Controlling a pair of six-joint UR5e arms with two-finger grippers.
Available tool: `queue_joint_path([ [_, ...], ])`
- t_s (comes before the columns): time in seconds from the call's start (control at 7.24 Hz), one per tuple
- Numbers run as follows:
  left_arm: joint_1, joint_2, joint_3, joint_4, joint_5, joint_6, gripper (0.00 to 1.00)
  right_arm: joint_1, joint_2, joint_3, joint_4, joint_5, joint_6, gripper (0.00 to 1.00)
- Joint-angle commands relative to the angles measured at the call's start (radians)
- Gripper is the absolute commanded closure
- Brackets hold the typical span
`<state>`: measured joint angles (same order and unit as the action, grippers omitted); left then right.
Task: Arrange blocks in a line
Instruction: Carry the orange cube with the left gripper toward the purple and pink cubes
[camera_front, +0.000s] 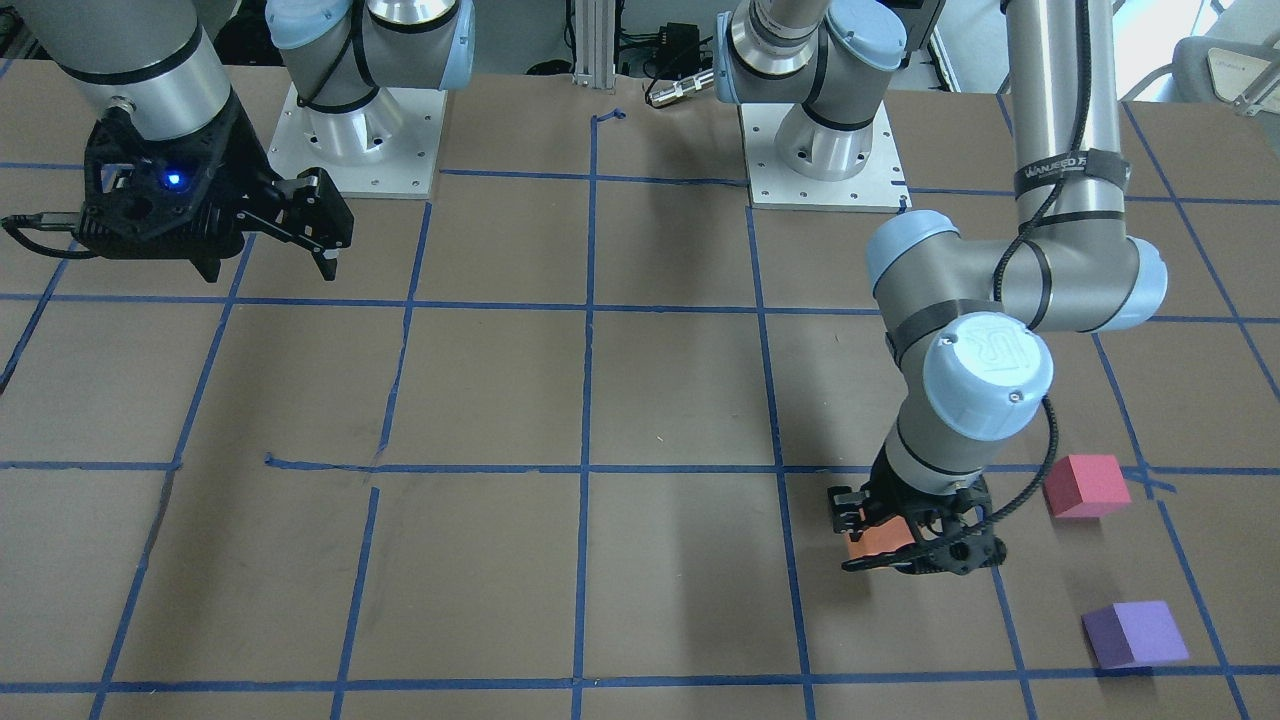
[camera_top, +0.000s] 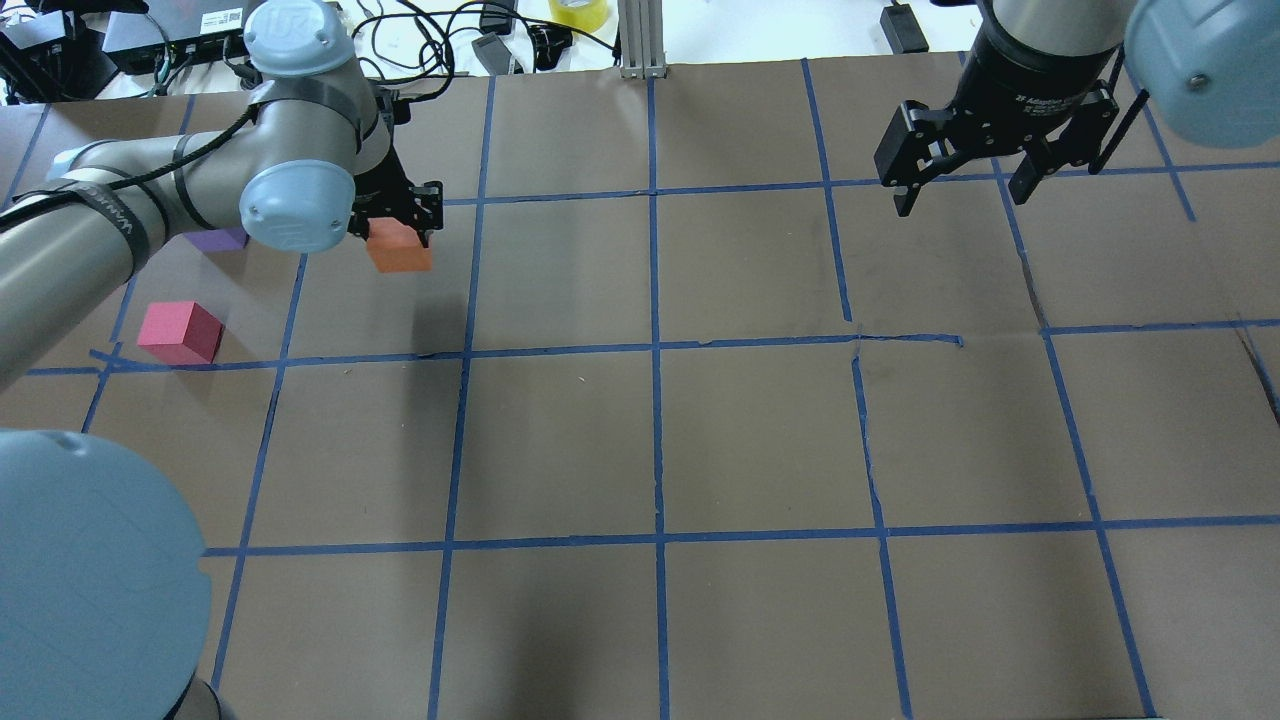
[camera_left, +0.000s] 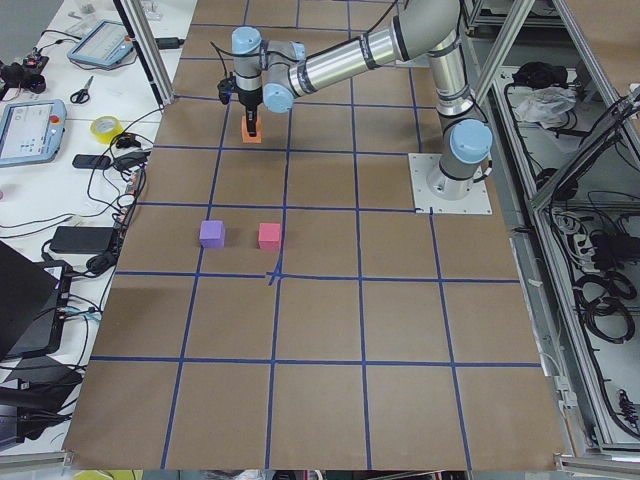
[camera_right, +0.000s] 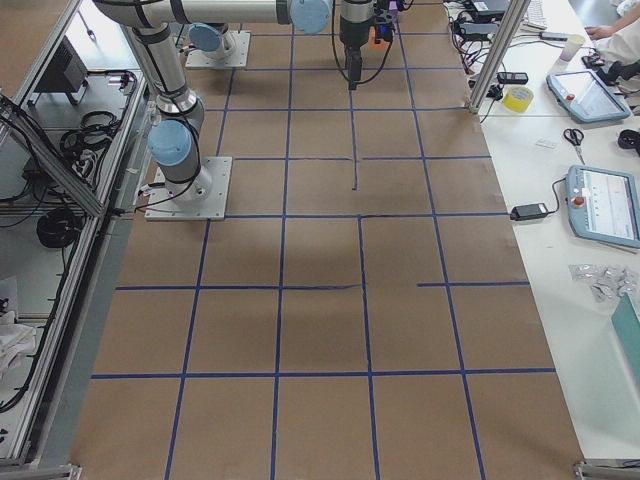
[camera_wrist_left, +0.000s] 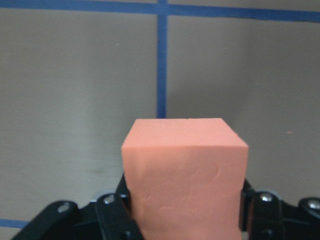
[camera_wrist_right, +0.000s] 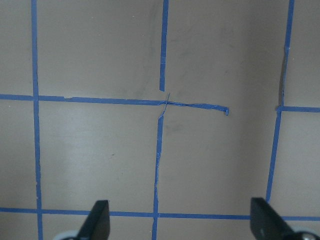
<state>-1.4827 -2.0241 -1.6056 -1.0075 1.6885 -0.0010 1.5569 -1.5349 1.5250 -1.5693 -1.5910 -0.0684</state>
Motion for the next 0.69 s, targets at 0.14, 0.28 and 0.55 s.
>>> queue_joint_path([
  [0.14, 0.192, 0.028, 0.0, -0.005, 0.014, 0.169, 0.76, 0.0, 0.001, 0.0, -0.003, -0.001, -0.002, 0.0],
  [0.28, 0.24, 0.041, -0.002, -0.011, 0.013, 0.182, 0.76, 0.0, 0.001, 0.0, -0.003, 0.0, -0.001, 0.0],
  [0.55, 0.343, 0.029, 0.012, 0.006, 0.004, 0.335, 0.77, 0.0, 0.001, 0.0, -0.017, 0.005, -0.004, 0.0],
])
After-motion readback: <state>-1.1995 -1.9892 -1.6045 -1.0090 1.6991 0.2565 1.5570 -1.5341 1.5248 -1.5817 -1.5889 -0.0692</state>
